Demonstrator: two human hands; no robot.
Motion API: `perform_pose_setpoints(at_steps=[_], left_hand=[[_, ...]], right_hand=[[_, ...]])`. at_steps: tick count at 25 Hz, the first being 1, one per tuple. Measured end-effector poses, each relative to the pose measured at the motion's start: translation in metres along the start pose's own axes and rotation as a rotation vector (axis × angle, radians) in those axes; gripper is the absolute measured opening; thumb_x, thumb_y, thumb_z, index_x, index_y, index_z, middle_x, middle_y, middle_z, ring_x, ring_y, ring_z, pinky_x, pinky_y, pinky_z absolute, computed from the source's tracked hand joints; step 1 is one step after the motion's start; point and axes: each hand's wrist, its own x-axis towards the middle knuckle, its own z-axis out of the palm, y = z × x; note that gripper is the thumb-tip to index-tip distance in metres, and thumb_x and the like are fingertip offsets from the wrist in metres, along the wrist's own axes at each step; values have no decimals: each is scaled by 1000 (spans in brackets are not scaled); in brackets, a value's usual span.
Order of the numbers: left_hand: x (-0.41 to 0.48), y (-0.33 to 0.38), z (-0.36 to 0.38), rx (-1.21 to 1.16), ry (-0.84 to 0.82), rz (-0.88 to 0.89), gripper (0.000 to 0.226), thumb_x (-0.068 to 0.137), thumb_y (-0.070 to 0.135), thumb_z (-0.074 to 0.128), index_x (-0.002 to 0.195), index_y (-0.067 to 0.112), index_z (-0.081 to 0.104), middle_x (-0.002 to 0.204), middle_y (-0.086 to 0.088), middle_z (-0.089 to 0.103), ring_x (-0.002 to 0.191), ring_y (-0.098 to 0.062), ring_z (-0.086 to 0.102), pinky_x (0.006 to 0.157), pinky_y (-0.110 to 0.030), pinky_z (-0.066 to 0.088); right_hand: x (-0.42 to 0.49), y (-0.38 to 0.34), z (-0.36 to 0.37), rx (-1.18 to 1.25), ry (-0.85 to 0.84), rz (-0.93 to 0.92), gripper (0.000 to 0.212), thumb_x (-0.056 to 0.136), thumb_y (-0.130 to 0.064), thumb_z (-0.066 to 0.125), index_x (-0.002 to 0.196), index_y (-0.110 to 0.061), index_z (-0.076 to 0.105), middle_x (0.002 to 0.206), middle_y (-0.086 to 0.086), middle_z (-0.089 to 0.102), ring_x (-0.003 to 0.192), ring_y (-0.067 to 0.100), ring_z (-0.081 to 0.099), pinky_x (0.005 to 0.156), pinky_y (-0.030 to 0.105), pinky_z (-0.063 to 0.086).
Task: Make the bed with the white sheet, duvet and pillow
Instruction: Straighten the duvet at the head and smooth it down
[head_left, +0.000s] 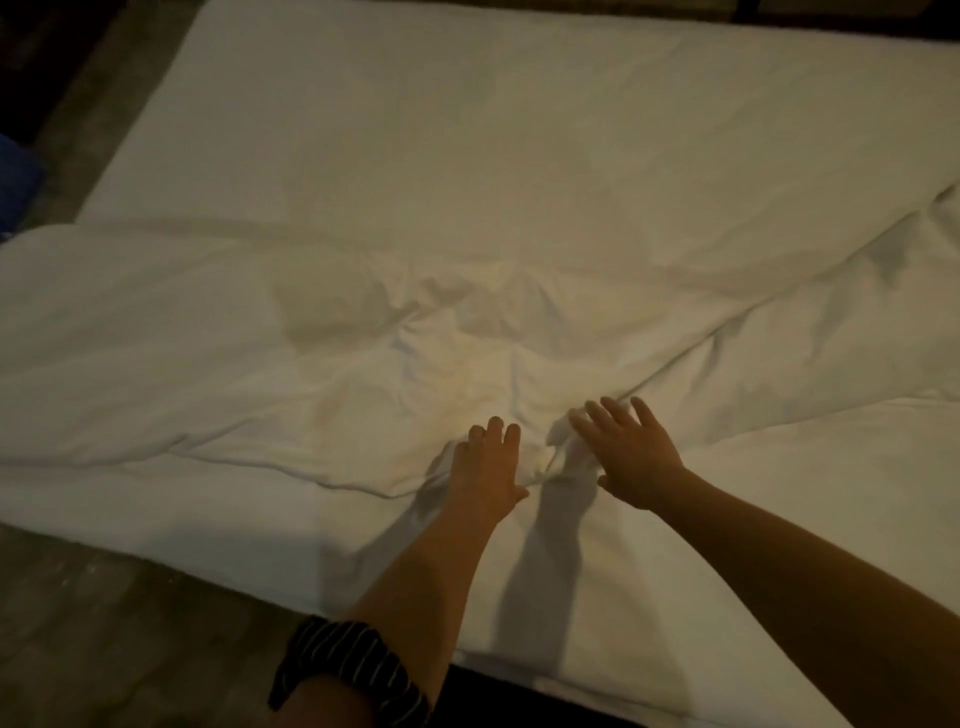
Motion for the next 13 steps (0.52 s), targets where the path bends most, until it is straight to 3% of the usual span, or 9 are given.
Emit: perform_pose_setpoints(at_steps=[2, 5, 7, 9, 10, 12, 13], left_hand=[[11, 0, 18, 92, 10, 31, 61, 88, 45, 60, 133, 16, 31, 135, -7, 35, 121, -27, 39, 96, -38, 36], [18, 1, 22, 113, -12, 58, 41, 94, 21, 54, 131, 19, 37, 130, -6, 44, 118, -26, 44, 94, -38, 37], [11, 7, 17, 94, -39, 73, 44, 92, 11, 52, 132, 20, 36, 128, -5, 47, 116, -26, 48, 93, -38, 38], [-7, 10, 10, 109, -27, 117, 48, 84, 12, 63, 127, 18, 42, 116, -6, 55, 105, -25, 56, 84, -37, 44], [-19, 11, 9, 91, -17, 149, 55, 71, 15, 76, 118, 17, 48, 101, -5, 60, 90, -24, 61, 73, -34, 49], [-45, 12, 3, 49, -31, 217, 76, 38, 18, 89, 103, 17, 50, 73, -1, 60, 59, -19, 60, 48, -23, 46], [-54, 13, 0, 49, -51, 228, 78, 40, 20, 88, 106, 15, 47, 73, -2, 61, 59, -20, 61, 47, -23, 46]], right_hand=[[13, 3, 15, -15, 13, -11, 62, 95, -33, 49, 147, -16, 20, 153, 10, 23, 142, 29, 18, 116, 45, 6], [18, 7, 27, 25, 76, -37, 39, 100, -37, 37, 133, -16, 39, 134, 6, 49, 124, 25, 44, 111, 37, 20], [3, 9, 25, 55, 37, -70, 40, 100, -44, 32, 128, -18, 45, 127, 4, 55, 116, 23, 51, 100, 33, 31], [-13, 11, 17, 74, 25, -71, 43, 98, -50, 32, 125, -21, 52, 120, 4, 60, 110, 23, 56, 93, 32, 36], [-21, 11, 12, 93, 62, -82, 43, 97, -51, 34, 117, -23, 59, 110, 4, 65, 102, 23, 61, 87, 30, 40], [-42, 8, 3, 139, 136, -94, 47, 85, -54, 35, 79, -25, 71, 71, 1, 68, 66, 20, 66, 62, 24, 47], [-52, 8, 4, 146, 207, -86, 48, 78, -54, 34, 62, -26, 69, 56, -1, 62, 50, 17, 61, 51, 20, 44]])
